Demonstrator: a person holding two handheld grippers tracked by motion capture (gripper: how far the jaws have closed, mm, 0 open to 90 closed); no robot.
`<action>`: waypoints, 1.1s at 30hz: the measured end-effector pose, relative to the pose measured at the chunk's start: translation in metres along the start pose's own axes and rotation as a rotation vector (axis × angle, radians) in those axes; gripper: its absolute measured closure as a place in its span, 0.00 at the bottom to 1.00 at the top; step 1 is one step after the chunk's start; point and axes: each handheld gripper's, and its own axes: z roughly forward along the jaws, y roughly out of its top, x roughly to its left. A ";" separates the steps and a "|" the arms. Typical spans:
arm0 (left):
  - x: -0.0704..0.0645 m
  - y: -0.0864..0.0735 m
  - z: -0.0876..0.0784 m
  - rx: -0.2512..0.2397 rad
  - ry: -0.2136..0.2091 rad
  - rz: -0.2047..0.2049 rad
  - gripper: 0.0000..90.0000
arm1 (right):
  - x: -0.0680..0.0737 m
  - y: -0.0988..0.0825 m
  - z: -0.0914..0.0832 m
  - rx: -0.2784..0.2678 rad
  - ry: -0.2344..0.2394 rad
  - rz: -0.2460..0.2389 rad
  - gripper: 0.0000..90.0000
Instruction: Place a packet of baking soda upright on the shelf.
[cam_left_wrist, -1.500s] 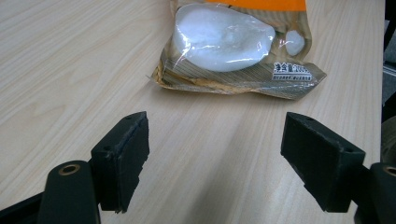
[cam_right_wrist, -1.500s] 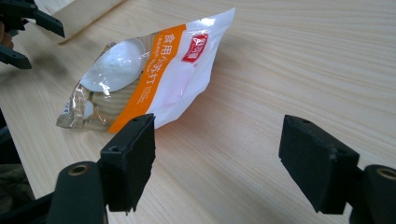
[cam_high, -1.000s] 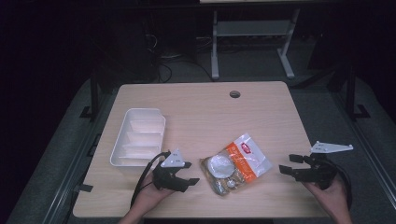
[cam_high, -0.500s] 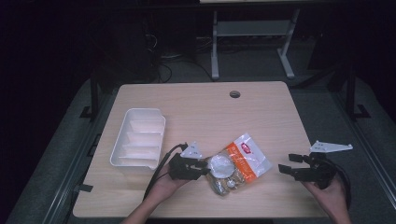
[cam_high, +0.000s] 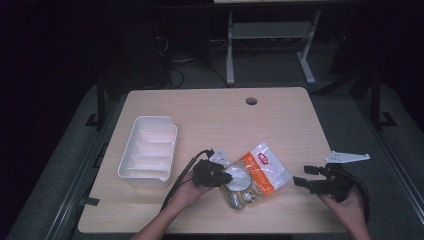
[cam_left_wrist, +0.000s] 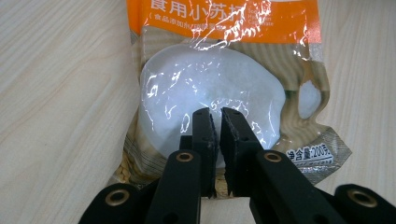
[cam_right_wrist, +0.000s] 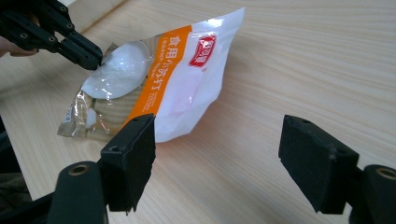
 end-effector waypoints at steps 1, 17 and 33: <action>0.000 0.000 0.000 0.000 -0.001 -0.003 0.94 | 0.000 0.000 0.002 0.003 0.008 0.005 0.30; 0.000 -0.001 0.002 0.009 0.010 0.014 1.00 | 0.011 0.000 0.040 0.110 0.079 0.023 0.41; -0.001 -0.002 0.002 0.000 0.007 0.010 0.99 | 0.014 0.003 0.060 0.112 0.206 0.095 0.69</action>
